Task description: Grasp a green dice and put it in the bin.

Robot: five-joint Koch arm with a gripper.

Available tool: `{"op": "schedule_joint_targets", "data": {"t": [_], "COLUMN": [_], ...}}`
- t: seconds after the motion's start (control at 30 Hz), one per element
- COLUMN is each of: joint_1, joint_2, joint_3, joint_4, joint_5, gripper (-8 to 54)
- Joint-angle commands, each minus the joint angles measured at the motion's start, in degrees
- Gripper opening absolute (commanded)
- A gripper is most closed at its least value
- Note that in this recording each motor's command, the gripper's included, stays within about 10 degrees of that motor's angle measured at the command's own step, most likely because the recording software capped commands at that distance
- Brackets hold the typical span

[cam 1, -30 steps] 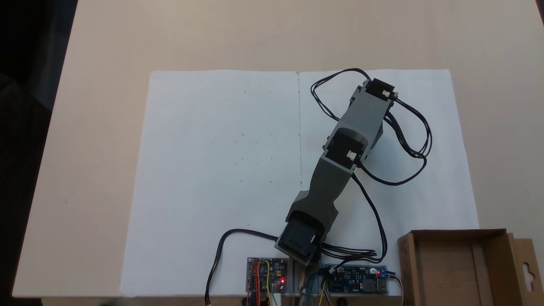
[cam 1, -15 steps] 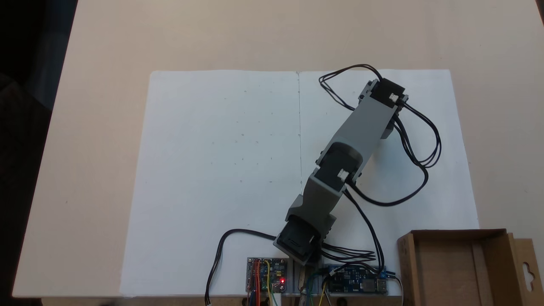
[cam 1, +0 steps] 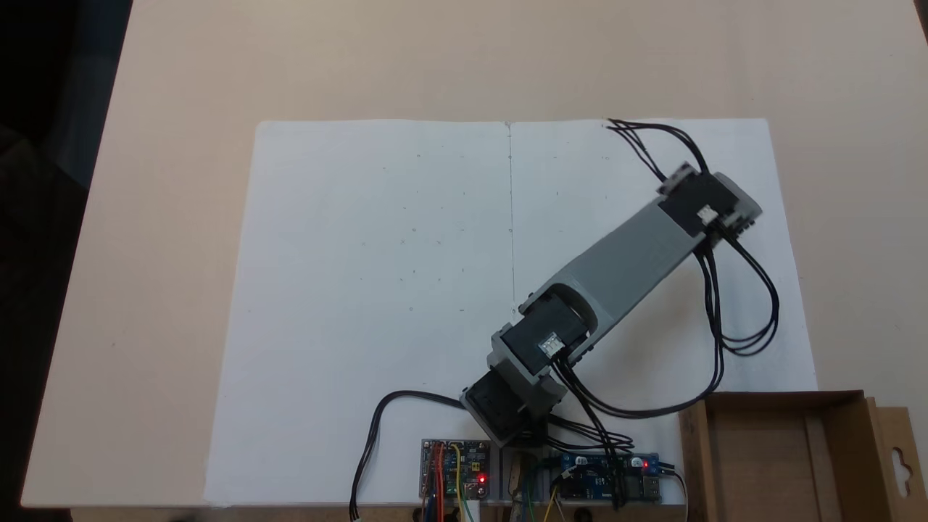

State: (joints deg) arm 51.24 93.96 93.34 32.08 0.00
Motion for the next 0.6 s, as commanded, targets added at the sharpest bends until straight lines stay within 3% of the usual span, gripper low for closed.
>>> {"op": "schedule_joint_targets", "data": {"t": [0.0, 0.57], "joint_1": [2.72, 34.01], "joint_2": [3.16, 2.72], "joint_3": [-5.27, -18.98], "joint_4": [-3.16, -3.25], "joint_5": [5.19, 4.92], "gripper": [11.9, 11.9]}}
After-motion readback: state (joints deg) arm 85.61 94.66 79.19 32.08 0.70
